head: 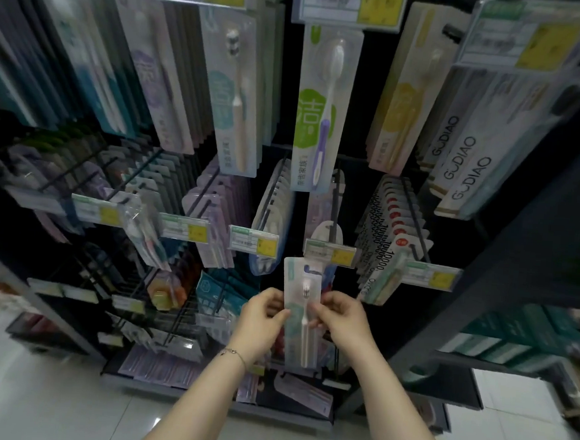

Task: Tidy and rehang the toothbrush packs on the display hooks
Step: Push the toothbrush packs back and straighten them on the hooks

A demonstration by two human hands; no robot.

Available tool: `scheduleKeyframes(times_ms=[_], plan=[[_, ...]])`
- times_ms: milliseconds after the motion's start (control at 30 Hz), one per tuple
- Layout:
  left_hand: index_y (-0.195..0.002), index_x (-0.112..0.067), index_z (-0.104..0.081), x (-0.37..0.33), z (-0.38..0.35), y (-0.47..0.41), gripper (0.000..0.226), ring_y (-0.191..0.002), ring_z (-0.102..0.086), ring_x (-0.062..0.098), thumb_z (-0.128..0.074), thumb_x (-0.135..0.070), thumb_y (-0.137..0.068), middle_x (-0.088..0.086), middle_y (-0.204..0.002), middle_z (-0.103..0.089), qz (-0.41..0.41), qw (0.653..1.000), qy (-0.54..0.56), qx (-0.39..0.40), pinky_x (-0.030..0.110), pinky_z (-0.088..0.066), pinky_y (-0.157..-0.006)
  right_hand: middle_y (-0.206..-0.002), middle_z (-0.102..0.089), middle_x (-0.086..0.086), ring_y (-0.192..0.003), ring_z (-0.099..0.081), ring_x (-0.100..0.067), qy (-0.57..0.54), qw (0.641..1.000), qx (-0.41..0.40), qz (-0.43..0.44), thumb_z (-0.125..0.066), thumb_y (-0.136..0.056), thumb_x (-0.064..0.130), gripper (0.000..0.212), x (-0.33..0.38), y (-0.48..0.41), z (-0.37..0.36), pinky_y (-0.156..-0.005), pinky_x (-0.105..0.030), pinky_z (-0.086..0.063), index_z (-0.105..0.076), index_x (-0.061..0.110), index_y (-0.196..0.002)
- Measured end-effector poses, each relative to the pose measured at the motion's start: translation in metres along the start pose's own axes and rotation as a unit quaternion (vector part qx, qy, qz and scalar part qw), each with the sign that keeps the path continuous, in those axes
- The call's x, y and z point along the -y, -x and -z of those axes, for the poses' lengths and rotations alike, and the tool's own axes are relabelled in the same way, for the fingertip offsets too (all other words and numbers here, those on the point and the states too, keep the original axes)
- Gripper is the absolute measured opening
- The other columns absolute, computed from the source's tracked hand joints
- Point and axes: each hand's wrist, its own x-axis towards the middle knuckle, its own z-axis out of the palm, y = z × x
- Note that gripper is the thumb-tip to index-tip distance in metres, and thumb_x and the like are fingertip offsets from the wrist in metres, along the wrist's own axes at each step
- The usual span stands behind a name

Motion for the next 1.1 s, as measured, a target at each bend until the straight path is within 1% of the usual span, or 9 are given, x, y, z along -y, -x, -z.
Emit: scheduleKeyframes(times_ms=[267,367,533,667,767,833,967,1033,1100], plan=[[-0.094,-0.020,-0.068,0.008,0.027,0.013,0.005,-0.088,-0.068,0.006,-0.070,-0.016,-0.093,-0.006,-0.091,-0.072,-0.031,0.999,-0.027,0.024,0.030,-0.058,-0.083,-0.080,-0.072,-0.008,-0.067,-0.071,-0.021,-0.016,1.000,-0.009,-0.020,-0.064,-0.094,0.010,0.005,0.010,0.015,-0.019,-0.061,-0.025,-0.055,-0.069,0.011,-0.093],[-0.092,-0.021,-0.066,0.013,0.045,0.020,0.005,-0.087,-0.066,0.005,-0.068,-0.017,-0.094,-0.005,-0.091,-0.071,-0.036,0.999,-0.034,0.022,0.018,-0.055,-0.076,-0.090,-0.069,-0.010,-0.062,-0.069,-0.018,-0.044,0.994,-0.094,-0.032,-0.065,-0.093,0.014,0.013,0.017,0.003,-0.016,-0.058,-0.026,-0.053,-0.061,0.012,-0.106],[-0.088,-0.020,-0.064,0.020,0.071,0.029,0.009,-0.082,-0.064,0.000,-0.068,-0.014,-0.094,-0.005,-0.087,-0.069,-0.049,0.998,-0.045,-0.006,0.011,-0.047,-0.072,-0.114,-0.064,-0.002,-0.103,-0.066,-0.027,-0.031,0.983,-0.179,-0.010,-0.076,-0.076,0.034,0.053,0.027,-0.039,0.002,-0.088,-0.051,-0.056,-0.047,0.035,-0.119],[-0.089,-0.018,-0.063,0.016,0.084,0.028,0.008,-0.086,-0.064,0.005,-0.068,-0.014,-0.094,-0.005,-0.089,-0.068,-0.047,0.997,-0.047,-0.026,0.009,-0.046,-0.073,-0.133,-0.059,-0.004,-0.116,-0.059,-0.023,-0.028,0.984,-0.175,-0.019,-0.076,-0.080,0.021,0.072,0.034,-0.069,0.000,-0.100,-0.050,-0.050,-0.039,0.030,-0.141],[-0.088,-0.020,-0.060,0.009,0.090,0.026,0.012,-0.084,-0.062,0.003,-0.067,-0.014,-0.095,-0.007,-0.086,-0.065,-0.051,0.997,-0.051,-0.034,0.006,-0.044,-0.071,-0.140,-0.054,-0.003,-0.113,-0.058,-0.019,-0.084,0.987,-0.135,-0.032,-0.065,-0.092,0.020,0.056,0.027,-0.099,0.001,-0.092,-0.050,-0.055,-0.041,0.030,-0.141],[-0.088,-0.020,-0.060,0.008,0.093,0.026,0.012,-0.083,-0.061,0.003,-0.066,-0.013,-0.095,-0.007,-0.086,-0.064,-0.054,0.996,-0.055,-0.038,0.005,-0.043,-0.071,-0.143,-0.050,-0.004,-0.109,-0.055,-0.020,-0.119,0.979,-0.135,-0.091,-0.051,-0.100,0.014,0.042,0.035,-0.095,-0.004,-0.091,-0.043,-0.053,-0.044,0.017,-0.142],[-0.091,-0.017,-0.063,0.010,0.099,0.024,0.006,-0.086,-0.061,0.001,-0.065,-0.013,-0.096,-0.007,-0.089,-0.066,-0.055,0.995,-0.067,-0.039,0.003,-0.043,-0.072,-0.128,-0.061,-0.018,-0.088,-0.061,-0.026,-0.196,0.958,-0.153,-0.145,-0.061,-0.092,0.006,0.040,0.033,-0.082,-0.007,-0.083,-0.030,-0.052,-0.054,-0.001,-0.131],[-0.094,-0.014,-0.064,0.011,0.102,0.021,0.002,-0.089,-0.062,0.003,-0.064,-0.014,-0.096,-0.006,-0.092,-0.067,-0.058,0.995,-0.073,-0.029,0.005,-0.045,-0.074,-0.126,-0.057,-0.008,-0.106,-0.056,-0.025,-0.222,0.954,-0.160,-0.121,-0.051,-0.099,0.008,0.033,0.033,-0.081,-0.012,-0.099,-0.039,-0.047,-0.053,0.006,-0.132],[-0.097,-0.013,-0.065,0.009,0.104,0.018,0.002,-0.092,-0.063,0.005,-0.064,-0.015,-0.097,-0.005,-0.095,-0.068,-0.064,0.995,-0.074,-0.016,0.010,-0.046,-0.078,-0.109,-0.064,-0.002,-0.103,-0.059,-0.023,-0.160,0.966,-0.184,-0.091,-0.056,-0.097,0.007,0.018,0.031,-0.081,-0.016,-0.102,-0.046,-0.048,-0.063,0.015,-0.111]])
